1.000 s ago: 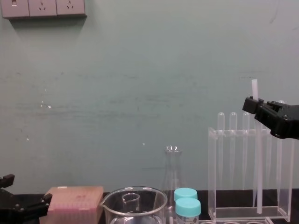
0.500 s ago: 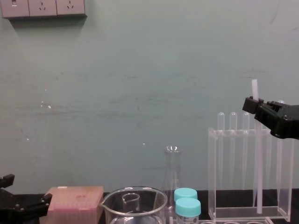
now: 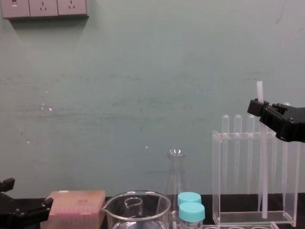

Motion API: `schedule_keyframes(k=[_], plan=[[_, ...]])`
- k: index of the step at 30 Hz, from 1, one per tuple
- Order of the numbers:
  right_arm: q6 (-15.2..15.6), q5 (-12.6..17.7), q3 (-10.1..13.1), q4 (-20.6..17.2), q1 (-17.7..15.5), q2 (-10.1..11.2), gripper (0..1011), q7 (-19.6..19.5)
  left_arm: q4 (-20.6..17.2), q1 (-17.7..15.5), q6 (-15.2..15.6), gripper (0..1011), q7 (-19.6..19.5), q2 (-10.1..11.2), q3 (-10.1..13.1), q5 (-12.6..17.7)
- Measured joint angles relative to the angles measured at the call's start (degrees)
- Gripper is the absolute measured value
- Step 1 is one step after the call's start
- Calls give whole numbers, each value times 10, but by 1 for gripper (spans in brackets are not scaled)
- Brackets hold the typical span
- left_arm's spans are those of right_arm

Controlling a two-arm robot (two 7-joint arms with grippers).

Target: Pick up the stirring rod with one hand, then place it down.

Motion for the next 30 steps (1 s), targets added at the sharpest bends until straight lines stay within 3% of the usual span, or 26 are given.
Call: schedule_keyframes(k=[30], plan=[[0, 0, 0, 0, 0, 0, 69, 0, 0, 0, 0, 1000, 0, 0, 0, 0]])
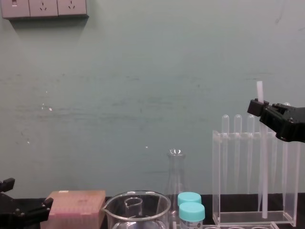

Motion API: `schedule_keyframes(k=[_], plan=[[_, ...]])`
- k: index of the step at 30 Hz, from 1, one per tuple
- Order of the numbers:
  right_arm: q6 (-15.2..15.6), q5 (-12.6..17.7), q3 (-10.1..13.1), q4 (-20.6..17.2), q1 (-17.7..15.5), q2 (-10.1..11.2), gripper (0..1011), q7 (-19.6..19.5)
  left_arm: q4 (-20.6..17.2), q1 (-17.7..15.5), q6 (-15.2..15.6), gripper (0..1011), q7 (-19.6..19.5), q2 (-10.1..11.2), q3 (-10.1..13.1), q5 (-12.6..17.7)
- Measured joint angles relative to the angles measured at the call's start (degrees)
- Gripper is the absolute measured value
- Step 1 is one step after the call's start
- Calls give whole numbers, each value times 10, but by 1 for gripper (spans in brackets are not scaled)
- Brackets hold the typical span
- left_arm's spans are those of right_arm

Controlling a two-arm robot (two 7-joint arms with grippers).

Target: Pick up the stirring rod with one hand, then place it down.

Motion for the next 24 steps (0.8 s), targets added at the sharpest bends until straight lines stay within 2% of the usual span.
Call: schedule_keyframes(k=[24], plan=[[0, 0, 0, 0, 0, 0, 69, 0, 0, 0, 0, 1000, 0, 0, 0, 0]])
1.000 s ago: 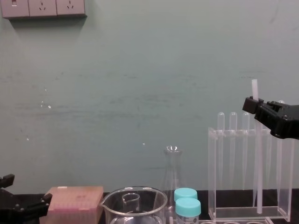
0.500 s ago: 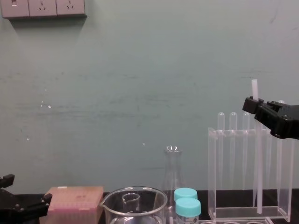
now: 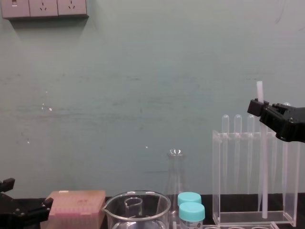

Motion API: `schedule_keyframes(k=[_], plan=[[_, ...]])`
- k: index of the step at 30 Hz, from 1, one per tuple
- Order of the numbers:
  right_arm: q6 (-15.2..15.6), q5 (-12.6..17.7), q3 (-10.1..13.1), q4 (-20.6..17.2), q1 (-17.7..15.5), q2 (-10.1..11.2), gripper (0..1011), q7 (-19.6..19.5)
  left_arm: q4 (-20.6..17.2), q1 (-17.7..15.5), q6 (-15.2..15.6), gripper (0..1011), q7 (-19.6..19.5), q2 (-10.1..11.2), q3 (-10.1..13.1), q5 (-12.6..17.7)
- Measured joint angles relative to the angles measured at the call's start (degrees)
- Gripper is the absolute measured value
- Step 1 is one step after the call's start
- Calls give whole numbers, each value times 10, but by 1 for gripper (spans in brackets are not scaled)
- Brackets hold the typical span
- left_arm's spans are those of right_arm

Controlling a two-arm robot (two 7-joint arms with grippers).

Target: Pick up the stirring rod with one hand, then place it down.

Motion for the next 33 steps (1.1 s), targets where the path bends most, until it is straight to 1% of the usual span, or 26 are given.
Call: schedule_keyframes(k=[33], plan=[[0, 0, 0, 0, 0, 0, 69, 0, 0, 0, 0, 1000, 0, 0, 0, 0]])
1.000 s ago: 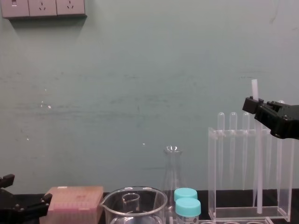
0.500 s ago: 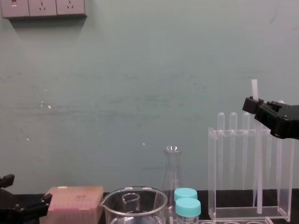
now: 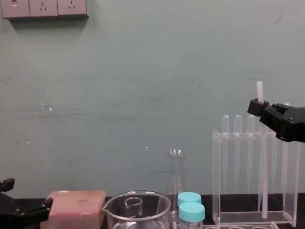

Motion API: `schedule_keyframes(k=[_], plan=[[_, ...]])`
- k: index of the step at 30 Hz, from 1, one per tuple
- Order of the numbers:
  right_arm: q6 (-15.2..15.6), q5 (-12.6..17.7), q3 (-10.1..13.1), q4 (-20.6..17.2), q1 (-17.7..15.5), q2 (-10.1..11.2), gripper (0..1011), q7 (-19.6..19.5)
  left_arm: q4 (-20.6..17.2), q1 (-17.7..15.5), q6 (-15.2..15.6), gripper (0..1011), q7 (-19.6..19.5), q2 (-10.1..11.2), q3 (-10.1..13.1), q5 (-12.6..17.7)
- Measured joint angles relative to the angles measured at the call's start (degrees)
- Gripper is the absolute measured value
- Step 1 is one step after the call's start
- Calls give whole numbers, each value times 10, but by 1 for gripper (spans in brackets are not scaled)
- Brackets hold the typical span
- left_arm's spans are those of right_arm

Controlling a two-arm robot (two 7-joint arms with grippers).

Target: Pick up the stirring rod with one hand, then place it down.

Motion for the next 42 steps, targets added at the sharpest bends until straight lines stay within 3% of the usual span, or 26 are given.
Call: schedule_keyframes(k=[42], plan=[[0, 0, 0, 0, 0, 0, 69, 0, 0, 0, 0, 1000, 0, 0, 0, 0]])
